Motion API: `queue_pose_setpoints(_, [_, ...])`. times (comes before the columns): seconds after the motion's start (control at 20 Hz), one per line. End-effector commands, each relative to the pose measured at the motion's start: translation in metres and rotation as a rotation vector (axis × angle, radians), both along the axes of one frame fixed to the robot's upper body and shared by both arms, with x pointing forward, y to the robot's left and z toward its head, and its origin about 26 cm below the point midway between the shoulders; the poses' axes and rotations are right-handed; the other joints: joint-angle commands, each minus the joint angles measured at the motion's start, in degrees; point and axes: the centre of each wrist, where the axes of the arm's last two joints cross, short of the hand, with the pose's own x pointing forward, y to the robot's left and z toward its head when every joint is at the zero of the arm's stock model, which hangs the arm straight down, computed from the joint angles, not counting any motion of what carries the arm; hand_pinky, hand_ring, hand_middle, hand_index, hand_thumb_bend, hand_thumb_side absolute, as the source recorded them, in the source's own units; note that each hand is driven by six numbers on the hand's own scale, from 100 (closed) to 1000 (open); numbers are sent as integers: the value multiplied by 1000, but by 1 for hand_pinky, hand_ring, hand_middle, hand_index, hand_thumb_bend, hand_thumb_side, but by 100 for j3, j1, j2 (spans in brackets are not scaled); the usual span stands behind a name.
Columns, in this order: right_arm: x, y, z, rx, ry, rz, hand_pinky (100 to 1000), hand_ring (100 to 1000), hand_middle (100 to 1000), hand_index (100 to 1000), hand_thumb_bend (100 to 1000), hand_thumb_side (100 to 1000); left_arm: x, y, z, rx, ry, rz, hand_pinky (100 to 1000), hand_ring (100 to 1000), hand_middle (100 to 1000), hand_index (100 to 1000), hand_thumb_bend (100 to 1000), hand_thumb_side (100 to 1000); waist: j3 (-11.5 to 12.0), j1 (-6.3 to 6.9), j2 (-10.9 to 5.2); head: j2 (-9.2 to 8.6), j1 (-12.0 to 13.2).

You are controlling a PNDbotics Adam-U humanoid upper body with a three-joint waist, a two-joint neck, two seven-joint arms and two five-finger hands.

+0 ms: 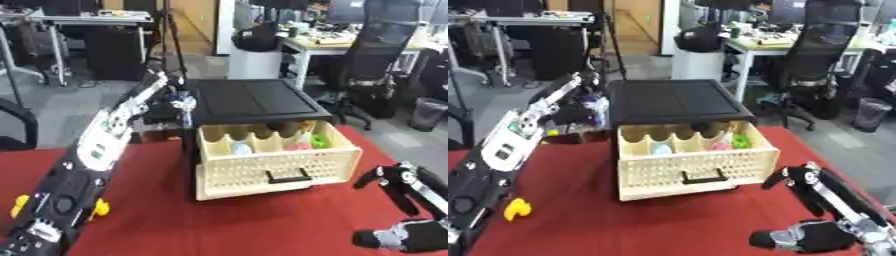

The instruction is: Pick up objects from table and place into drawer.

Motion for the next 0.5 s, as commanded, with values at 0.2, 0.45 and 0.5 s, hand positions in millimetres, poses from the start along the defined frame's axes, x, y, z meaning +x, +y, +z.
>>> queue_pose_setpoints(0.2, [3, 5, 10, -4, -21, 34, 100, 100, 100, 651, 958, 659, 0, -16, 22, 3, -137, -37, 100, 100, 327, 561, 100, 520, -146, 61, -15, -123, 129])
queue_pose_setpoints(0.45, [3, 6, 10, -3, -20, 39, 100, 100, 100, 650, 957, 660, -1, -26, 22, 3, -167, -75, 100, 100, 329, 562, 100, 553, -177, 74, -4, -122, 157])
queue_pose_setpoints(0.5, [3, 6, 10, -2, -20, 41, 100, 100, 100, 650, 955, 660, -2, -28, 23, 2, -173, -81, 100, 104, 347, 573, 100, 566, -187, 75, -7, -122, 169])
